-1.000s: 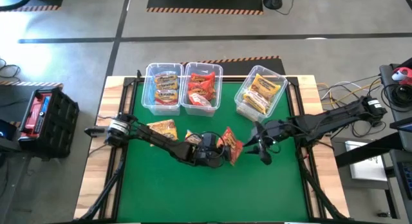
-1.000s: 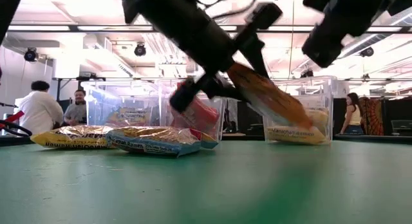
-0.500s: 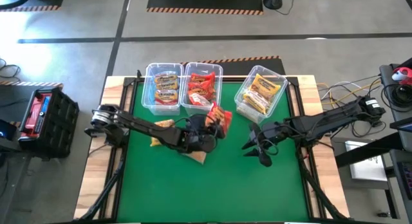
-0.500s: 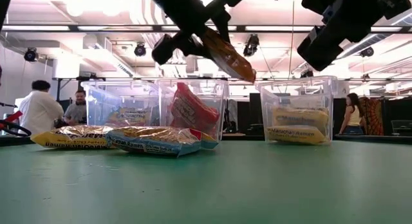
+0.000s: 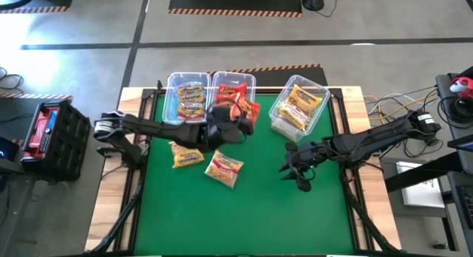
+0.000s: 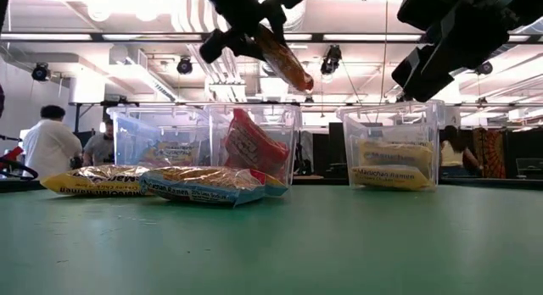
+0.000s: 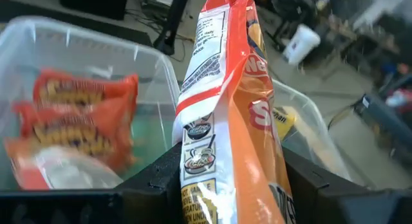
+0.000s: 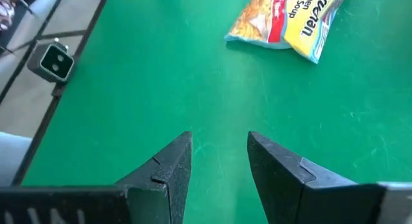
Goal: Sort Maruchan noodles
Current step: Put the orange noodle pack into the top center transparent bin
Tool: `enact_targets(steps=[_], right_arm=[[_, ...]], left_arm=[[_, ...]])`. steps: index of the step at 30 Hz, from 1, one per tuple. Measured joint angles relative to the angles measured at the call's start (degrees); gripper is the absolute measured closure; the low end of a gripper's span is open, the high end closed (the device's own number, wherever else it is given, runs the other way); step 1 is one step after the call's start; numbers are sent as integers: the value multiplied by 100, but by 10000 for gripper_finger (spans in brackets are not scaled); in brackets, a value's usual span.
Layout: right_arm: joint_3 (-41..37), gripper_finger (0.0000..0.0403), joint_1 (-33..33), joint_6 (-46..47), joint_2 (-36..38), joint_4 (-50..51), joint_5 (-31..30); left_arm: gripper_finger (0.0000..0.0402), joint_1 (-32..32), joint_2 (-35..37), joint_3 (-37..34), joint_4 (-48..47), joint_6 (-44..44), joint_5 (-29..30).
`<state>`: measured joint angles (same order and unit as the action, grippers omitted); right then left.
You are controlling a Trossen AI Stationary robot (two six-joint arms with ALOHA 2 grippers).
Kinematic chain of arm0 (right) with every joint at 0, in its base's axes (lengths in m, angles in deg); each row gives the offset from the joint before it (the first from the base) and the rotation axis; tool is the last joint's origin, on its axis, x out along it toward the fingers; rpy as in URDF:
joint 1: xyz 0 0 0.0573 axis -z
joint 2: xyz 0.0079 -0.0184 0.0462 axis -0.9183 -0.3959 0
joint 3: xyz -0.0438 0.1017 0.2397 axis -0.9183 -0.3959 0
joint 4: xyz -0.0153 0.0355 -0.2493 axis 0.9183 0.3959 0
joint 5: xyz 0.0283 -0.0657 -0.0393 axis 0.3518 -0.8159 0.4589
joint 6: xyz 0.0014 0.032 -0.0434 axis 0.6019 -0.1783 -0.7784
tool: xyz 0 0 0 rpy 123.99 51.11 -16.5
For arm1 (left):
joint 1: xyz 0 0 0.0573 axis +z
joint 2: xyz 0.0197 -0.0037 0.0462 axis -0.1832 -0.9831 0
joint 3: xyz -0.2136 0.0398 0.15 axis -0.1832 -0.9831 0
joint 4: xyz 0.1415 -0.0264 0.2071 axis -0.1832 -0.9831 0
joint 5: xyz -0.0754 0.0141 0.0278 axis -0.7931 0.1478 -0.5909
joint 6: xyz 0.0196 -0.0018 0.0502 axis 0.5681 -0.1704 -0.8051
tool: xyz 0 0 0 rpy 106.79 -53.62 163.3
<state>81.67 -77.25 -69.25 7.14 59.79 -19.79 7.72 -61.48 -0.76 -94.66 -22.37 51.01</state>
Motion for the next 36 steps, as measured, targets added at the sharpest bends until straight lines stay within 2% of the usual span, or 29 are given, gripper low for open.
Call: enact_targets(steps=[3, 9, 15, 23, 28, 32, 36], right_arm=[[-2, 262, 122, 72, -104, -203, -52], [-2, 262, 520, 438, -283, -710, -538], [-2, 262, 734, 921, -557, -842, -954], [-2, 262, 911, 1406, -1098, -1461, -1366], [-2, 262, 991, 1434, -1534, -2027, -1380], [-2, 262, 989, 1664, -1850, -2273, -1374], [-2, 262, 989, 2198, -2006, -2284, -1369]], left_arm=[[251, 352, 170, 0, 17, -781, -504], [251, 1253, 351, 0, -69, -2010, -1715], [251, 2070, 602, 0, -280, -3549, -2679], [251, 2896, 584, -9, -1106, -5636, -4182], [251, 3121, 475, -10, -1176, -6571, -4334], [251, 3226, 401, -11, -1312, -6826, -4818], [250, 3244, 312, -11, -1305, -6769, -4869]])
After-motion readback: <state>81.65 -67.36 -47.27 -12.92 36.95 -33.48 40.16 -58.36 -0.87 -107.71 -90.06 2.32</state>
